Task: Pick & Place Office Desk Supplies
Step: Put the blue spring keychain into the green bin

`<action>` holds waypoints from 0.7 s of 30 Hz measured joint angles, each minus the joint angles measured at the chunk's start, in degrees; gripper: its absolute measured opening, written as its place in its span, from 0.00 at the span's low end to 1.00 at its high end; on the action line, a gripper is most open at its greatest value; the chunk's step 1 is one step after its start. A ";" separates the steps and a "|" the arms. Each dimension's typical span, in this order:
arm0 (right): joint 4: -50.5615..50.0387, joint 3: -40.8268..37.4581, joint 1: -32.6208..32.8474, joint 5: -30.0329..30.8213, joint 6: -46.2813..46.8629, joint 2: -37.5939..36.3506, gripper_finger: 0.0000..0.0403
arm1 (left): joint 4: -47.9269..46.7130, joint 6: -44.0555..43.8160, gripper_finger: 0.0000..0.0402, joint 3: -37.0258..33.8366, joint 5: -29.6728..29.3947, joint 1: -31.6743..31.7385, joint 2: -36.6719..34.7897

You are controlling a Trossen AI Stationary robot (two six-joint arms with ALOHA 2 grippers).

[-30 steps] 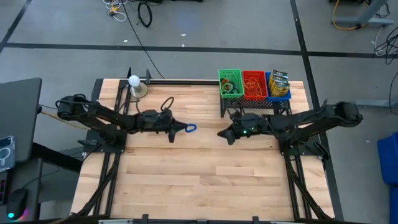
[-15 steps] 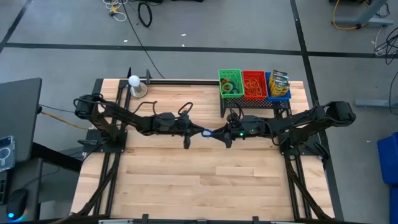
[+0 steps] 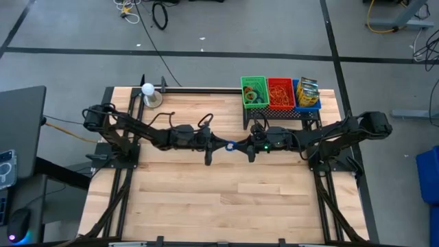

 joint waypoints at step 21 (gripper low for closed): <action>-25.90 7.96 -1.04 11.64 -9.30 -19.33 0.04 | -12.42 -2.46 0.29 -0.66 -6.36 3.90 -17.02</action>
